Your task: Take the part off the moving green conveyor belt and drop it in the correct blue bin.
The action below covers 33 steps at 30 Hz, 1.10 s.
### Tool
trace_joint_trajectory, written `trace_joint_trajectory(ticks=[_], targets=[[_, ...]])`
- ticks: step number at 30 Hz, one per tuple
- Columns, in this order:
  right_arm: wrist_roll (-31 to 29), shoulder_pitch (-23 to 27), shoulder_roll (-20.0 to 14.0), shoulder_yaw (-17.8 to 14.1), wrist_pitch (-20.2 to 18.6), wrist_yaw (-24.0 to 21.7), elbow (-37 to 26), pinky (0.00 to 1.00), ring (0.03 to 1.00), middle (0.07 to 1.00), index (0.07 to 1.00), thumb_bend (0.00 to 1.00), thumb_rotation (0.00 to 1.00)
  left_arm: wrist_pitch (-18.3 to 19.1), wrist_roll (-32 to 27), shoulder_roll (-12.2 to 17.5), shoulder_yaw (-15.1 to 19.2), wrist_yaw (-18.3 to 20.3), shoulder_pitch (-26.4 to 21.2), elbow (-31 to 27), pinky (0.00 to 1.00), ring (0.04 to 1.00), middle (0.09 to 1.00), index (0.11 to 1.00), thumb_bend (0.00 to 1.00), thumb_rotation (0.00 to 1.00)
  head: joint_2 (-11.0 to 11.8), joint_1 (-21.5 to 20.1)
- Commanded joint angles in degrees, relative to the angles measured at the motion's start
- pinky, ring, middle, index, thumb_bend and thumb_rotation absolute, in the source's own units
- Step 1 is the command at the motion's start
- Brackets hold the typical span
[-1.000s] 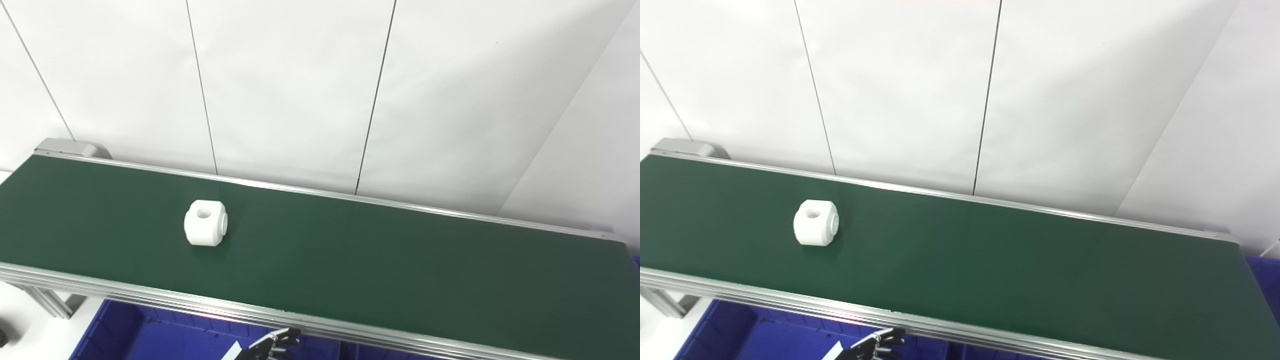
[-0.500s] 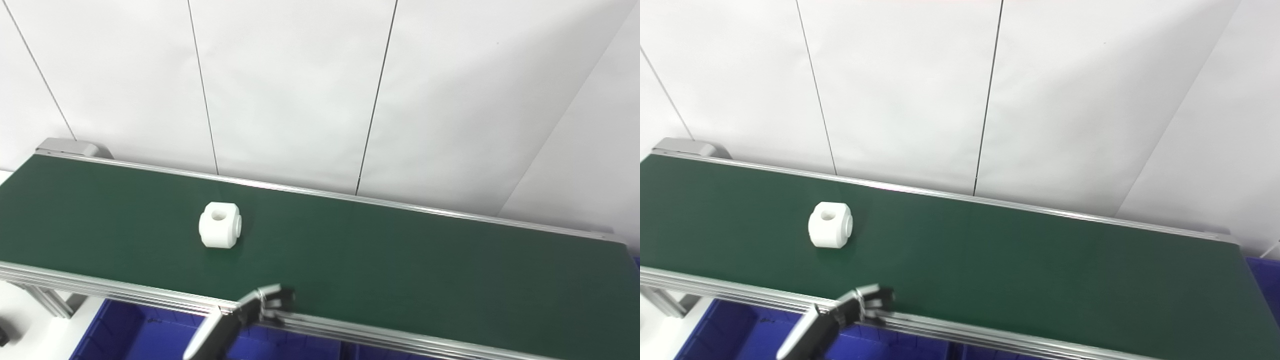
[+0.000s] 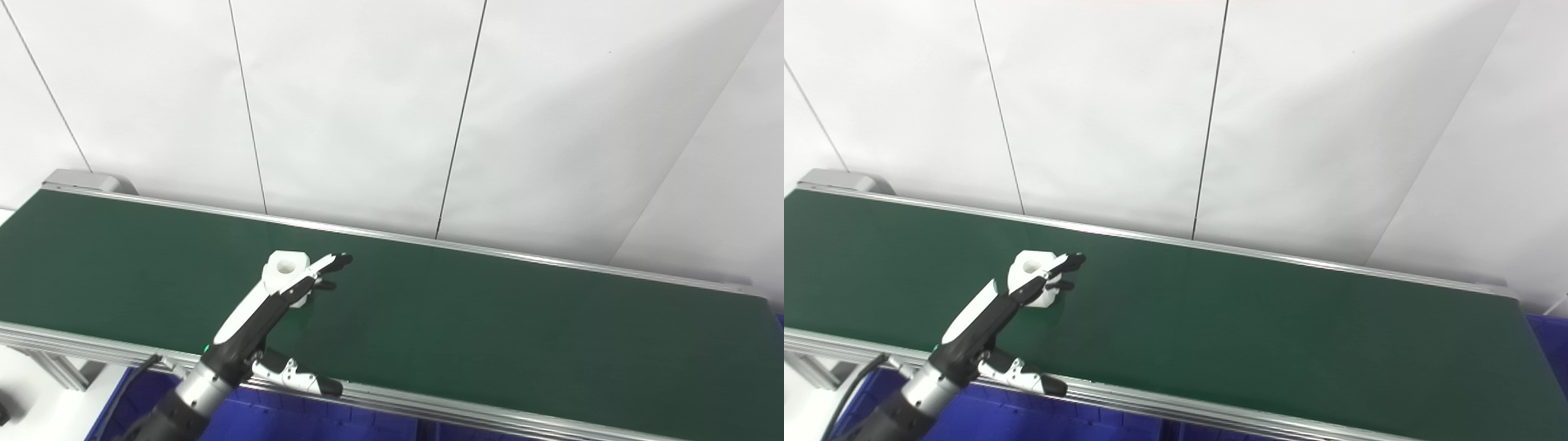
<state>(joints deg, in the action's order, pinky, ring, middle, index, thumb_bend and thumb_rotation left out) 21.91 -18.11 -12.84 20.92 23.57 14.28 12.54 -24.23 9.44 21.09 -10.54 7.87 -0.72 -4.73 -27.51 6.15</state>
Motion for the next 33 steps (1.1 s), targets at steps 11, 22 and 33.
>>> trace_joint_trajectory(ticks=[11, 22, 33], targets=[[-0.6, 1.3, -1.6, 1.9, 3.3, 2.8, -0.8, 0.68, 0.771, 0.818, 0.876, 0.83, 0.41, 12.8, 12.5, 0.7, 1.5, 3.3, -10.7, 1.7, 0.85, 0.928, 0.967, 0.935, 0.78, 0.28, -2.1, -0.2], [-1.1, 0.9, -1.5, 1.2, 3.3, 1.4, -1.7, 0.66, 0.77, 0.827, 0.883, 0.82, 0.42, 18.9, 22.6, 0.5, -1.4, 3.4, -17.6, 9.3, 0.83, 0.922, 0.991, 0.948, 0.83, 0.17, -2.9, 0.0], [-0.9, 1.0, -1.6, 1.5, 3.3, 1.8, -1.6, 0.68, 0.772, 0.832, 0.889, 0.81, 0.42, 21.2, 30.9, -0.2, -6.2, 1.5, -23.7, 20.1, 0.97, 0.97, 0.997, 0.921, 0.83, 0.1, -3.2, 0.0]])
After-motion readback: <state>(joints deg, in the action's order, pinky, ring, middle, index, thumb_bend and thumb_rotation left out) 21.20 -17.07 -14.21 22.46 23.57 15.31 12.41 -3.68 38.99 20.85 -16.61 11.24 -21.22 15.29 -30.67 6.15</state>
